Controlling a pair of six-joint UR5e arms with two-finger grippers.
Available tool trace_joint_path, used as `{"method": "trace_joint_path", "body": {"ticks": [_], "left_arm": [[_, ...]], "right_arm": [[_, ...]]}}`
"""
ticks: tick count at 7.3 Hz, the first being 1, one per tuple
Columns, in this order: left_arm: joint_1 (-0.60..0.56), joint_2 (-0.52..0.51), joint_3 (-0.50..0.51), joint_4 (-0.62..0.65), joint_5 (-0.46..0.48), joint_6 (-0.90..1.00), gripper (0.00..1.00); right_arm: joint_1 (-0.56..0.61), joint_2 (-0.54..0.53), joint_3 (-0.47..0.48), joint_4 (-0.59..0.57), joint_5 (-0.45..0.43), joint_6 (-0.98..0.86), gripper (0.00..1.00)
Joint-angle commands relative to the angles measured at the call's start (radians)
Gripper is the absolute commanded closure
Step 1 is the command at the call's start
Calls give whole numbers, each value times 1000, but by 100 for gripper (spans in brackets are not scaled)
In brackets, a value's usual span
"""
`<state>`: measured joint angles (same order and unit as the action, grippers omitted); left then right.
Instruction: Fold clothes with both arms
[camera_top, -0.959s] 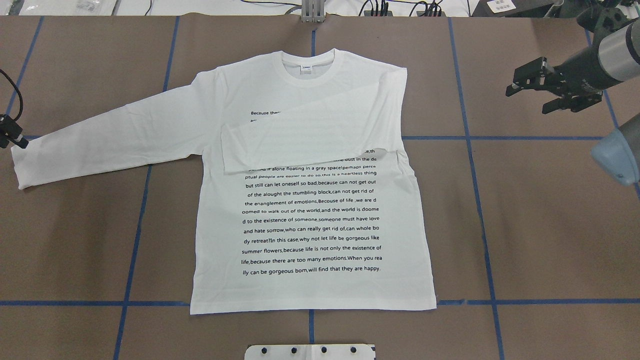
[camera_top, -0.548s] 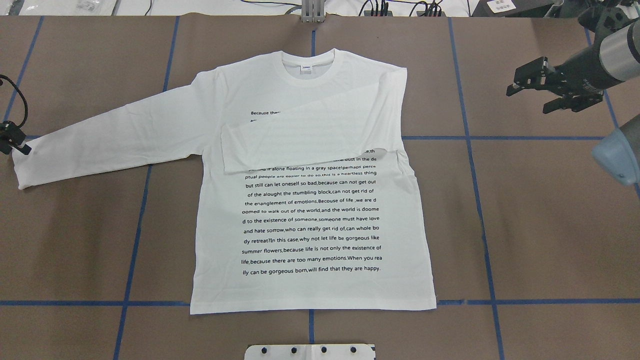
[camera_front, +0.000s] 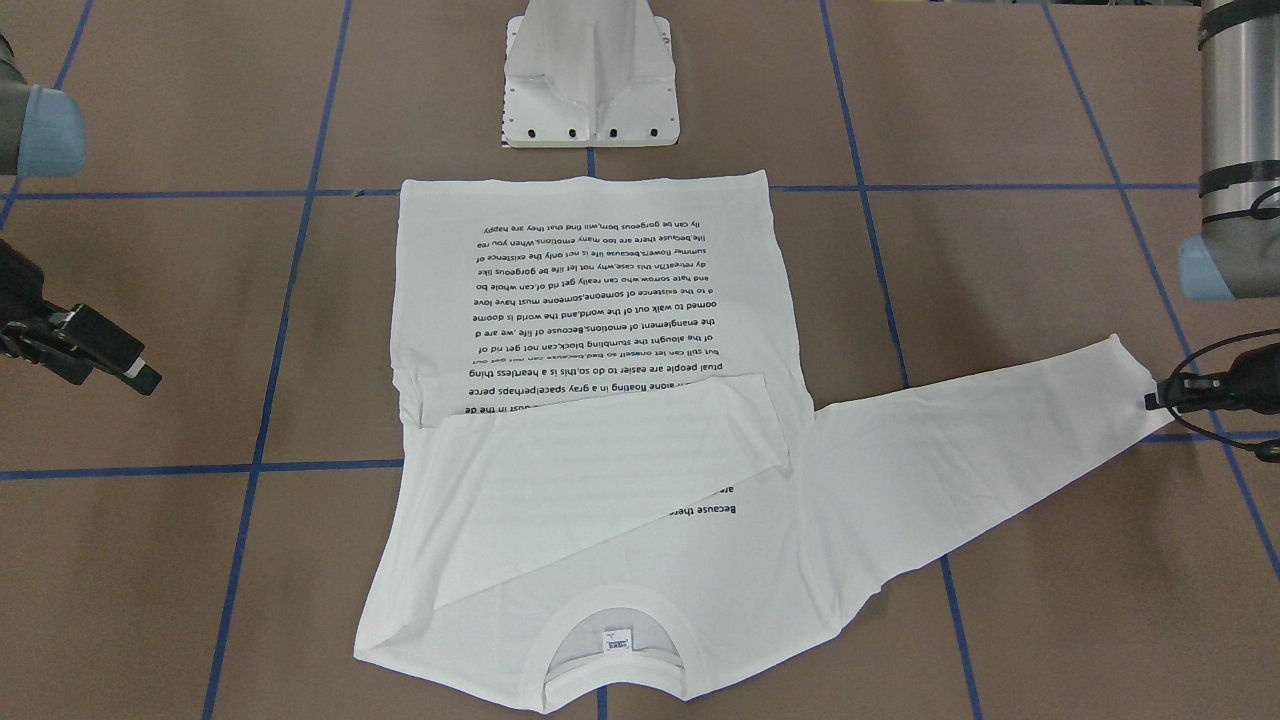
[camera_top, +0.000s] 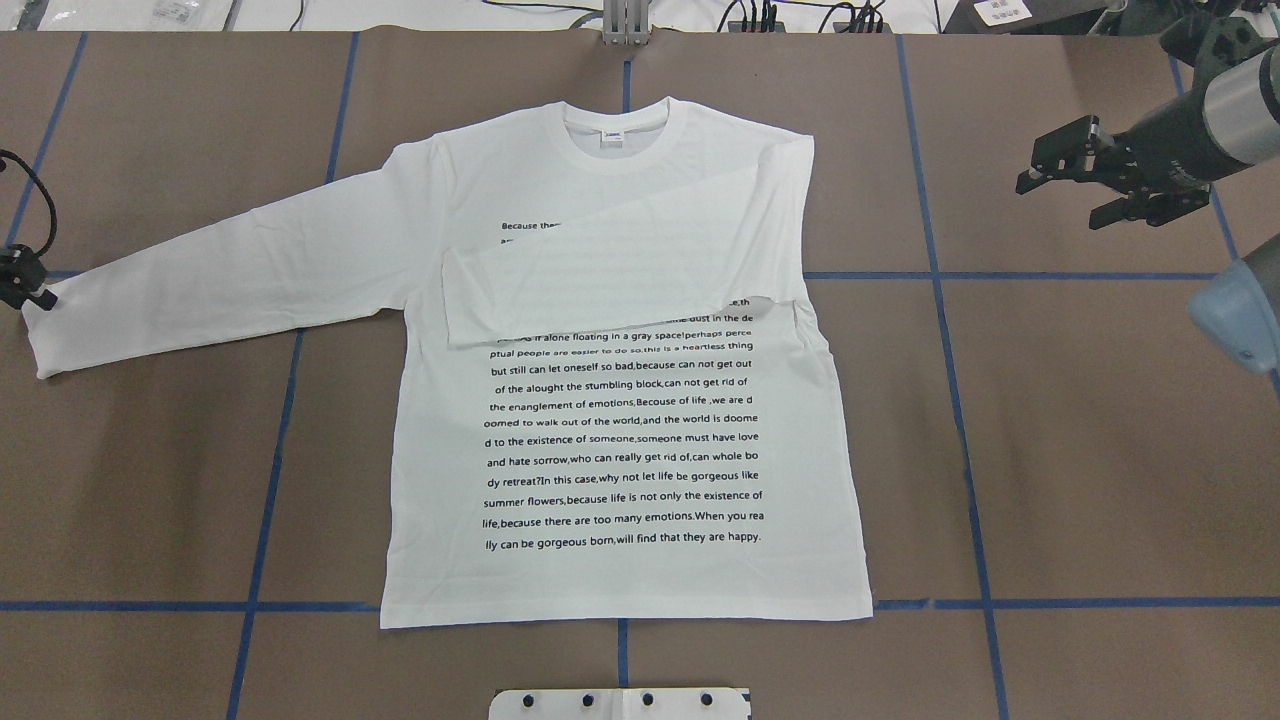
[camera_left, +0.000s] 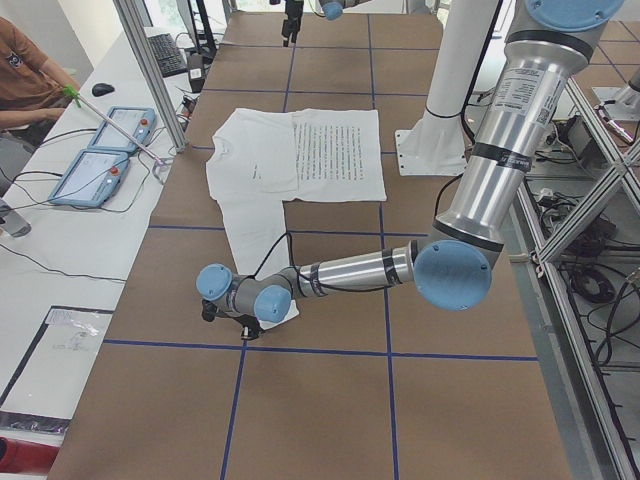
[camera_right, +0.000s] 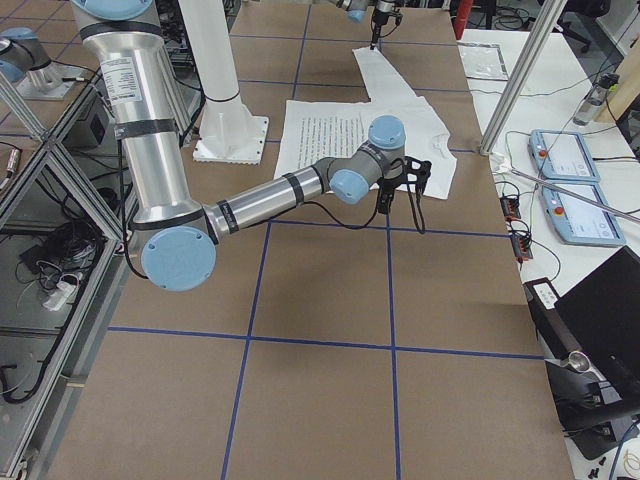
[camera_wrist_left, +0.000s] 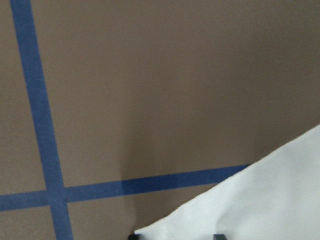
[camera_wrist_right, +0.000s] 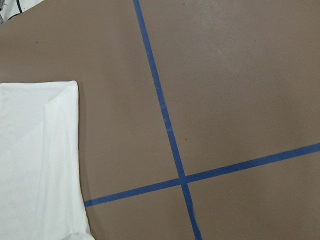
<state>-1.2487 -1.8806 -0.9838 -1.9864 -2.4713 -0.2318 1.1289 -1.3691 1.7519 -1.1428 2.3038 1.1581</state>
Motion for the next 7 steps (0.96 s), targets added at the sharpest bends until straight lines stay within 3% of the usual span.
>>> {"method": "trace_joint_path", "body": {"ticks": [1,2,4,6,7], "left_arm": [[-1,1,-2,0,-1,-24,90],[-1,0,-7,-9,-1,-23,100],[-3,1,-62,-2,-15,-23,100],[-3,-2,-242,69,-110,-135,100],[0,-21,-331,60,-118,-303,100]], "right_arm": [[0,-1,0,0,-1,0,1],[0,-1,1,0,-1,3,1],[0,-2,-2,0,-1,3,1],[6,-10,-5,3,2,-8,1],[11,-15,-11,5,3,-14,1]]}}
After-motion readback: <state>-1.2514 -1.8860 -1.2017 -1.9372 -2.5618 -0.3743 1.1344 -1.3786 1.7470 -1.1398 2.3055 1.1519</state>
